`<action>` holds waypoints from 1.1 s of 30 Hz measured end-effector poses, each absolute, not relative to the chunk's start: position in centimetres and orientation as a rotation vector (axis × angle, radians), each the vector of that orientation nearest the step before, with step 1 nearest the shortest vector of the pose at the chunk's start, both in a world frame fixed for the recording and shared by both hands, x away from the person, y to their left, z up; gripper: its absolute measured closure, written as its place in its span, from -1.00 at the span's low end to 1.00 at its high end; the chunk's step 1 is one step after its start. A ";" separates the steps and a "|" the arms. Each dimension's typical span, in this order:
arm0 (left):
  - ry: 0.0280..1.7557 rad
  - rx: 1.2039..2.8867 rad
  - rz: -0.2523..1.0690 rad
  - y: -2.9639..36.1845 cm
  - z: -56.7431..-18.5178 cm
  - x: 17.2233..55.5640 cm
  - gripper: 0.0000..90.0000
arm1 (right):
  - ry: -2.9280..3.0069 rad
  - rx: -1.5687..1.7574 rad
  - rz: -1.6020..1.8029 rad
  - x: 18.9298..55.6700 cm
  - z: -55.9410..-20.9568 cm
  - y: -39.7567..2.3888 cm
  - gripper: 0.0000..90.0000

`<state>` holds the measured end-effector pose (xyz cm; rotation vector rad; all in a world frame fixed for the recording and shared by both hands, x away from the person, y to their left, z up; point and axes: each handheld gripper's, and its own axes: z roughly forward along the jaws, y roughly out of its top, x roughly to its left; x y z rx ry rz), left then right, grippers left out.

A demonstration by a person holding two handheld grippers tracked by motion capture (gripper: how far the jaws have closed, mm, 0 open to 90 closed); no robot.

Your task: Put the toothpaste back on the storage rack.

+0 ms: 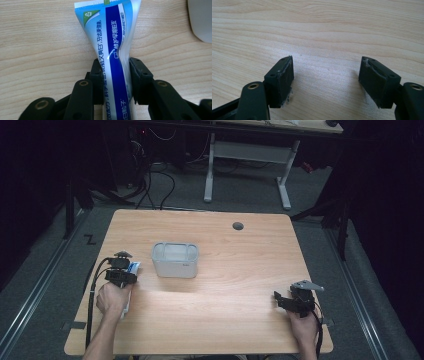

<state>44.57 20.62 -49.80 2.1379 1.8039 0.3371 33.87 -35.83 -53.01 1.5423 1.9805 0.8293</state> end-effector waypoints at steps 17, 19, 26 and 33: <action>1.681 2.121 0.366 21.6 -47.0 42.2 0.57 | 1.981 1.543 0.828 33.9 -53.0 -35.8 -0.38; 1.673 2.107 0.372 21.8 -46.7 42.0 0.57 | 1.981 1.544 0.828 33.9 -53.0 -35.8 -0.38; 1.649 2.076 0.382 22.4 -45.5 41.2 0.58 | 1.981 1.544 0.828 33.9 -53.0 -35.8 -0.38; 1.613 2.054 0.398 22.4 -44.0 40.8 0.58 | 1.980 1.544 0.828 33.9 -53.0 -35.8 -0.38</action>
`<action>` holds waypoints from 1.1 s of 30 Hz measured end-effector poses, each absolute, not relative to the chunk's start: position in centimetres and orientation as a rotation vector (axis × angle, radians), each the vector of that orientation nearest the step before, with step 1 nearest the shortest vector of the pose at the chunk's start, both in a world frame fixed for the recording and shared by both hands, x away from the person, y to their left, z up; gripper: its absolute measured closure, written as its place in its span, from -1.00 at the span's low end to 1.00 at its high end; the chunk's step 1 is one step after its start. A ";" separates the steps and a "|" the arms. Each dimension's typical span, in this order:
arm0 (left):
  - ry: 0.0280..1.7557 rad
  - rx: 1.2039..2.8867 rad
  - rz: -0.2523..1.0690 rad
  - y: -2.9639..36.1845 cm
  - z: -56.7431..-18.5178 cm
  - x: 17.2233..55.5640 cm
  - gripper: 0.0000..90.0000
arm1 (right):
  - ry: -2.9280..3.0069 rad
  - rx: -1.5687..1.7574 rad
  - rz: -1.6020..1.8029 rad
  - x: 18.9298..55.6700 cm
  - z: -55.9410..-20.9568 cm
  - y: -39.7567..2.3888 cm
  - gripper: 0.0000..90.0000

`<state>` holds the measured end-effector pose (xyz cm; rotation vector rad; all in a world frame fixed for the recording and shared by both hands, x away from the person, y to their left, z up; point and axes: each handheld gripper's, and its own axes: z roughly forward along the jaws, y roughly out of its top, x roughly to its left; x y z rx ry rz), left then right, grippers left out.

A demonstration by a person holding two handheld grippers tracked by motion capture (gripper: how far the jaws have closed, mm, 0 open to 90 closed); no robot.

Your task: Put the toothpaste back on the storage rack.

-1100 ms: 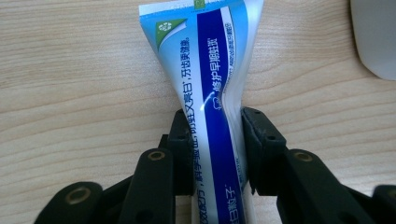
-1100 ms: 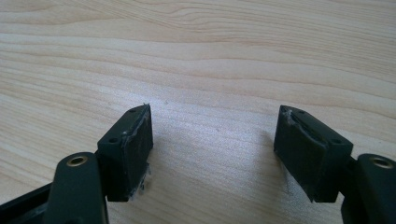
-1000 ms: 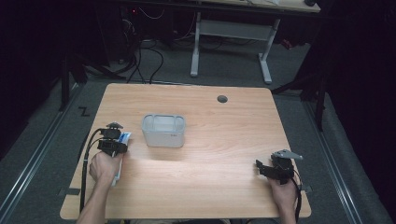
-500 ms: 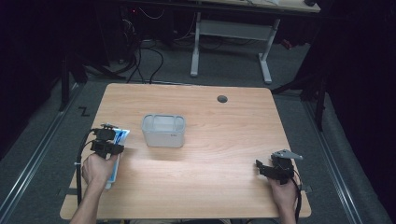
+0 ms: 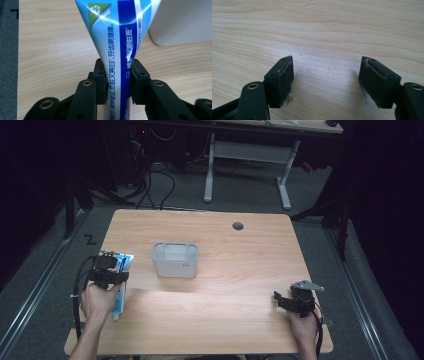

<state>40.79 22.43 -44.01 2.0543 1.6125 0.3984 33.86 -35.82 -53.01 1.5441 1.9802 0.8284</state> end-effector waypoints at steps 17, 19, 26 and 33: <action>1.525 1.997 0.437 22.7 -40.9 39.2 0.62 | 1.980 1.545 0.829 33.9 -53.0 -35.8 -0.38; 1.504 1.978 0.443 22.7 -40.4 38.9 0.62 | 1.980 1.545 0.829 33.9 -53.0 -35.8 -0.38; 1.460 1.946 0.440 22.6 -39.1 38.5 0.62 | 1.979 1.548 0.828 33.9 -53.0 -35.8 -0.38; 1.400 1.918 0.443 22.2 -37.6 38.4 0.62 | 1.980 1.545 0.827 33.9 -53.0 -35.8 -0.37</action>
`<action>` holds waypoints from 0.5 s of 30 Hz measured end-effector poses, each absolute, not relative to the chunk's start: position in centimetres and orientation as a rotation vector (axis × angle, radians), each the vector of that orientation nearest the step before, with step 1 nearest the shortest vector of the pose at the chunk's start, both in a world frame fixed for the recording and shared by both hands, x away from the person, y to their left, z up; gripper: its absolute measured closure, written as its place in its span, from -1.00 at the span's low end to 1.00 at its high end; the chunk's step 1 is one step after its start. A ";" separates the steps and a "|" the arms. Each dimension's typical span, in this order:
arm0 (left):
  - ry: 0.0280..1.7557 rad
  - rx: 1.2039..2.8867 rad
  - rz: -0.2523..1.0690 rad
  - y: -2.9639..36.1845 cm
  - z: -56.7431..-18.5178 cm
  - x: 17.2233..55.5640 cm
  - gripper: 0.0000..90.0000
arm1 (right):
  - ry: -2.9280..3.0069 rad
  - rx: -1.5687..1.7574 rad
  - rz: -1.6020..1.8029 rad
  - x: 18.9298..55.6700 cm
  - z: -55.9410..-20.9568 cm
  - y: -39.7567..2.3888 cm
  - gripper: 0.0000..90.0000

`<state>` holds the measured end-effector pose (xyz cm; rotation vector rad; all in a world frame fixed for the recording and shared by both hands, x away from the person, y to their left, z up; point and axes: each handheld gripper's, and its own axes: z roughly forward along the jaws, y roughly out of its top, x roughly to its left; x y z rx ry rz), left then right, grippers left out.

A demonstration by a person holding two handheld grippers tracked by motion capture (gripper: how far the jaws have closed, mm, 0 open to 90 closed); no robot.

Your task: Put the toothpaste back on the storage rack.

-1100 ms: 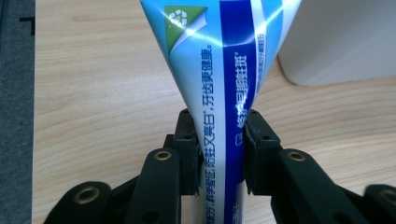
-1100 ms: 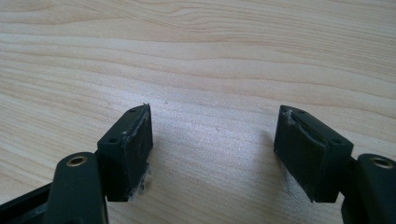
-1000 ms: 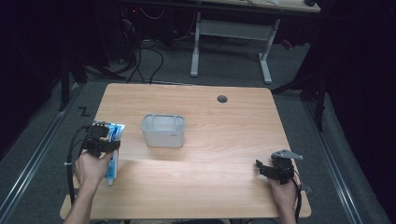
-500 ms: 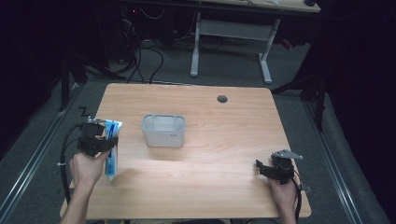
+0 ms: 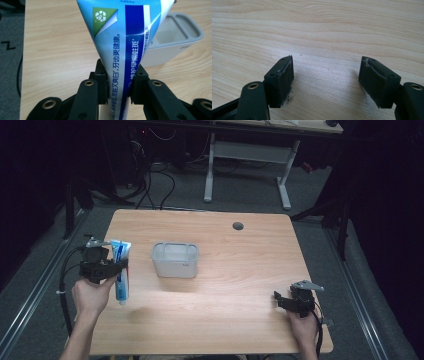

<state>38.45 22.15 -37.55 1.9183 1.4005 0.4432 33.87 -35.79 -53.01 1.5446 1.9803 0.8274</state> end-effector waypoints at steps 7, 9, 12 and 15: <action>1.345 1.899 0.461 21.5 -36.2 38.4 0.62 | 1.981 1.544 0.828 33.9 -53.0 -35.8 -0.37; 1.321 1.885 0.454 21.3 -35.6 38.4 0.62 | 1.982 1.541 0.827 33.9 -53.0 -35.8 -0.37; 1.312 1.877 0.448 21.2 -35.3 38.5 0.63 | 1.982 1.541 0.827 33.9 -53.0 -35.8 -0.37; 1.296 1.871 0.457 20.9 -34.8 38.6 0.63 | 1.984 1.538 0.828 33.9 -53.0 -35.8 -0.37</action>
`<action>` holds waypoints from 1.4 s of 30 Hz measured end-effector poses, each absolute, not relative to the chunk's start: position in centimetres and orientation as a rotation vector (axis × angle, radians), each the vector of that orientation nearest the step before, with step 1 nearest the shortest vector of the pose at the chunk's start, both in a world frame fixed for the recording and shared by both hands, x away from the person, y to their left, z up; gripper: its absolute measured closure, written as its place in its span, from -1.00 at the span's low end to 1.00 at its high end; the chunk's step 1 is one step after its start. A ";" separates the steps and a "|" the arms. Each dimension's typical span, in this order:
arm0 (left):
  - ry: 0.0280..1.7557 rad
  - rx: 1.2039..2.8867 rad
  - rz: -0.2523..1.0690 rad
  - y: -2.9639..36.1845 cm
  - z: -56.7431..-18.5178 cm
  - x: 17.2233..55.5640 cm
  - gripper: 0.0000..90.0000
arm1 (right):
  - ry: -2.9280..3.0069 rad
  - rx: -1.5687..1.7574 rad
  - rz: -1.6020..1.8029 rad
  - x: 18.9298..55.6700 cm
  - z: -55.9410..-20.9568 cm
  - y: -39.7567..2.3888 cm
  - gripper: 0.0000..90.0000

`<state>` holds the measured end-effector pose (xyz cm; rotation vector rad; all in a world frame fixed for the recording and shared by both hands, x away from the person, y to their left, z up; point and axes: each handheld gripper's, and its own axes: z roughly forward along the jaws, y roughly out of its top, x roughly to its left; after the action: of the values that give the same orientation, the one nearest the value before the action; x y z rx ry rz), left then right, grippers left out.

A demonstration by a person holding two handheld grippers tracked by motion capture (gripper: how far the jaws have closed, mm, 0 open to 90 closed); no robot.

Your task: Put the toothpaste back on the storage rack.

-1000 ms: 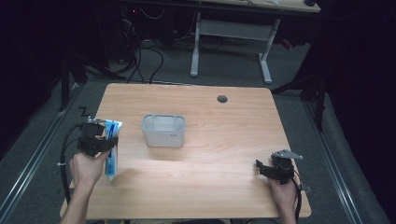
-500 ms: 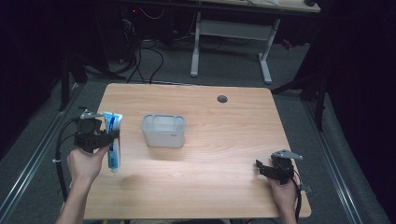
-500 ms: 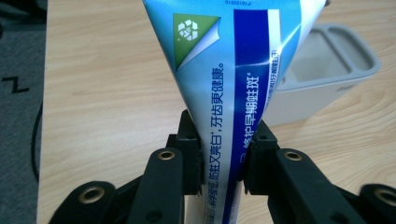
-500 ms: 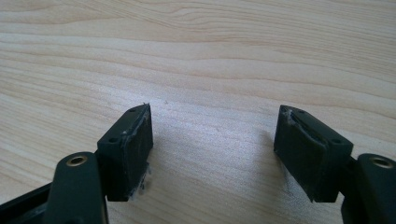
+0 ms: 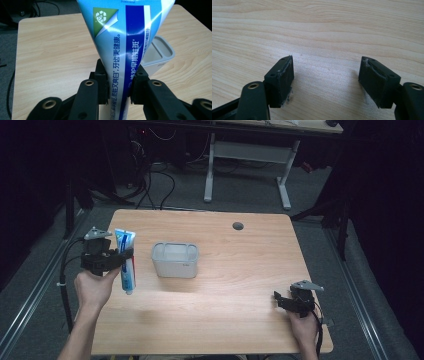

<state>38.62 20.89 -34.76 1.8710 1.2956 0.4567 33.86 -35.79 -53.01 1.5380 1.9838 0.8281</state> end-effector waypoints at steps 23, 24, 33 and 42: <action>1.175 1.759 0.465 18.2 -30.8 40.6 0.63 | 1.991 1.529 0.829 33.8 -53.0 -35.7 -0.37; 1.175 1.759 0.465 18.2 -30.8 40.6 0.63 | 1.991 1.529 0.830 33.8 -53.0 -35.7 -0.37; 1.135 1.718 0.475 16.6 -30.4 42.2 0.63 | 1.991 1.528 0.830 33.8 -53.0 -35.7 -0.36; 1.130 1.701 0.477 15.7 -30.9 43.5 0.64 | 1.993 1.525 0.830 33.8 -53.0 -35.7 -0.36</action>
<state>43.53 15.74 -30.88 1.7011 1.1301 0.4774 33.84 -35.70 -53.01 1.5245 1.9930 0.8303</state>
